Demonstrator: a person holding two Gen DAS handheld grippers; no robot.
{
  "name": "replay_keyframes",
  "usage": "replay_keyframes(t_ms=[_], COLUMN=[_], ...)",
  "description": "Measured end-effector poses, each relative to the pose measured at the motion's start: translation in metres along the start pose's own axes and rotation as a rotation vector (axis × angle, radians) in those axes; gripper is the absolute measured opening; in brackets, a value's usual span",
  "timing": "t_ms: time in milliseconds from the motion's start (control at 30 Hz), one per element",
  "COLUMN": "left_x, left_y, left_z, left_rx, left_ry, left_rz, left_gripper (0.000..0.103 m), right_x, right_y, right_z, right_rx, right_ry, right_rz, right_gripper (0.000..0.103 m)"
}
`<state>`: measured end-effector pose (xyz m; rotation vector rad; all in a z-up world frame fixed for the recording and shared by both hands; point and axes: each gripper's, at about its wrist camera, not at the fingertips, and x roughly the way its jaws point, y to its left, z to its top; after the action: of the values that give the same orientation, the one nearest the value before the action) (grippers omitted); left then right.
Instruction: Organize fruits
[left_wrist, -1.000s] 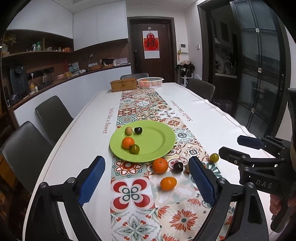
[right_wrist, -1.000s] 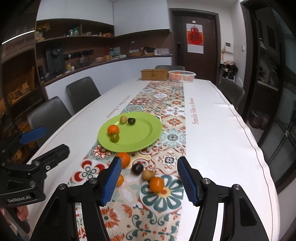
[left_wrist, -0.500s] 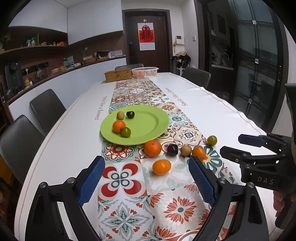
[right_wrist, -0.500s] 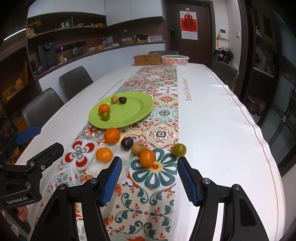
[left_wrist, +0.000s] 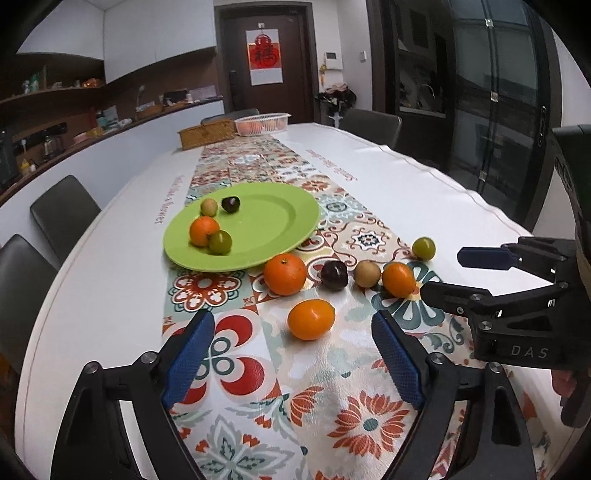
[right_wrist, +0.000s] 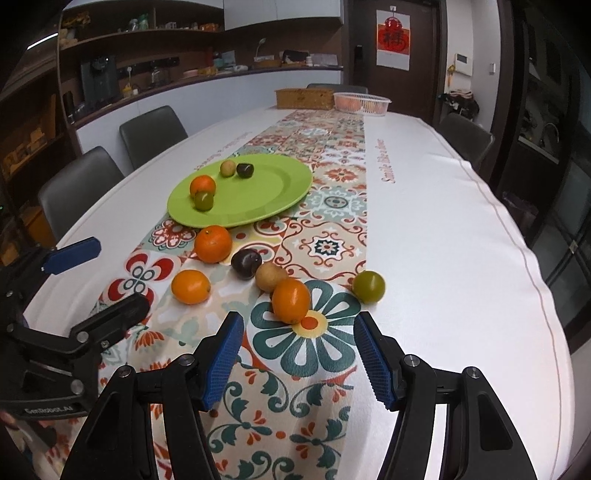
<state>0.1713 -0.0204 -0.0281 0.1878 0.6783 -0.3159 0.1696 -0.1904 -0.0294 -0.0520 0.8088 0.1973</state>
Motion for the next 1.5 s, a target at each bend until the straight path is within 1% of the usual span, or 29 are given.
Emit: replay_keyframes(t_ms=[200, 467, 533, 667, 733, 867, 933, 967, 1067, 1300, 1500], left_x=[0.021, 0.039, 0.044, 0.049, 0.052, 0.056, 0.056, 0.057, 0.058, 0.056, 0.046], left_y=[-0.002, -0.005, -0.007, -0.008, -0.009, -0.009, -0.009, -0.008, -0.007, -0.007, -0.008], left_z=[-0.002, -0.002, 0.0, 0.004, 0.005, 0.006, 0.006, 0.006, 0.006, 0.007, 0.009], left_rx=[0.018, 0.045, 0.047, 0.043, 0.04, 0.031, 0.026, 0.022, 0.01, 0.008, 0.009], left_ry=[0.037, 0.075, 0.088, 0.092, 0.099, 0.115, 0.117, 0.119, 0.123, 0.12, 0.102], left_rz=[-0.046, -0.073, -0.085, -0.088, -0.093, -0.105, -0.1, -0.101, -0.107, -0.106, -0.103], left_gripper=[0.078, 0.067, 0.062, 0.059, 0.053, 0.047, 0.039, 0.037, 0.037, 0.037, 0.037], right_x=[0.016, 0.034, 0.037, 0.043, 0.045, 0.05, 0.052, 0.054, 0.057, 0.055, 0.043], right_y=[0.002, 0.002, 0.002, 0.001, 0.001, -0.001, -0.001, 0.0, 0.001, 0.001, 0.003], right_z=[0.0, 0.003, 0.003, 0.006, 0.007, 0.01, 0.01, 0.01, 0.009, 0.008, 0.008], right_rx=[-0.026, -0.031, -0.029, -0.029, -0.03, -0.024, -0.023, -0.024, -0.023, -0.026, -0.026], right_ry=[0.026, 0.06, 0.067, 0.075, 0.079, 0.086, 0.092, 0.097, 0.108, 0.096, 0.078], right_rz=[0.005, 0.021, 0.023, 0.029, 0.029, 0.036, 0.041, 0.043, 0.049, 0.049, 0.053], right_gripper=[0.062, 0.054, 0.053, 0.049, 0.047, 0.042, 0.04, 0.039, 0.032, 0.031, 0.031])
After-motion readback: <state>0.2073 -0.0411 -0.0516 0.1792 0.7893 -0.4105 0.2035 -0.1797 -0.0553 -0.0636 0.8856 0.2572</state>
